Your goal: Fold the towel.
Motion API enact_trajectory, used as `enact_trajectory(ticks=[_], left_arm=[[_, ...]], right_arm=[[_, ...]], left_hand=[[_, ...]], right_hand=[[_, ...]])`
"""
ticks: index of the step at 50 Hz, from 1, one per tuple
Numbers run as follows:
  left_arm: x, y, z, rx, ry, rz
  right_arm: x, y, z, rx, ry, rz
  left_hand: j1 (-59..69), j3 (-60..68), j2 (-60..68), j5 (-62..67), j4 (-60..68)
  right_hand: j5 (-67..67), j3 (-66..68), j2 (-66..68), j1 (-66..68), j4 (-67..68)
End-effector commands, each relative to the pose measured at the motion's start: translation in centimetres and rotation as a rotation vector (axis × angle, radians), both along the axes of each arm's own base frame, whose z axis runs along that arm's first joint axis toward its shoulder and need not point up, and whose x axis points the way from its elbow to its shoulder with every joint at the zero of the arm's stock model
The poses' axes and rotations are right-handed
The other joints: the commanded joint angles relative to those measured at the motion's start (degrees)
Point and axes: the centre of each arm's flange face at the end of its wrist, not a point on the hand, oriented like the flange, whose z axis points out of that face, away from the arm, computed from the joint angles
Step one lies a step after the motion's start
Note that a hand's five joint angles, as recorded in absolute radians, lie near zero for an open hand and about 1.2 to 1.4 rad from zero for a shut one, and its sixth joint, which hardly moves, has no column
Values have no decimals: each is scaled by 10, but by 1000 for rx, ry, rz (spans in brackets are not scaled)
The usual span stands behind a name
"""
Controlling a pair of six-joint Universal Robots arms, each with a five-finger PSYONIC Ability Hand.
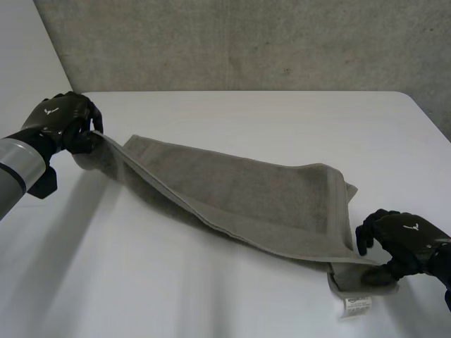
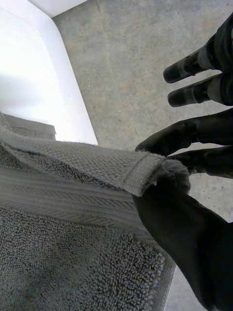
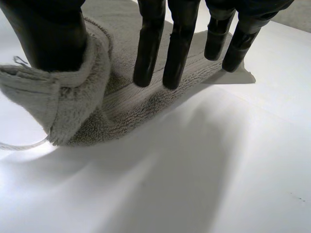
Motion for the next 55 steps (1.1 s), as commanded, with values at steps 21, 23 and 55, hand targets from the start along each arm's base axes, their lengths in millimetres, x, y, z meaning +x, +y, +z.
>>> enact_trajectory(ticks=[21, 23, 55], left_arm=[[-2, 0, 13, -30, 2, -7], [-4, 2, 17, -37, 4, -13], [-22, -48, 1, -3, -31, -56]], right_arm=[[-12, -72, 53, -319, 286, 200], [-14, -79, 64, -353, 320, 181], [113, -152, 42, -672, 527, 324]], left_hand=[[41, -28, 25, 26, -32], [41, -28, 25, 26, -32], [41, -28, 25, 26, -32]], right_hand=[[338, 3, 337, 336, -30], [338, 3, 337, 336, -30], [338, 3, 337, 336, -30]])
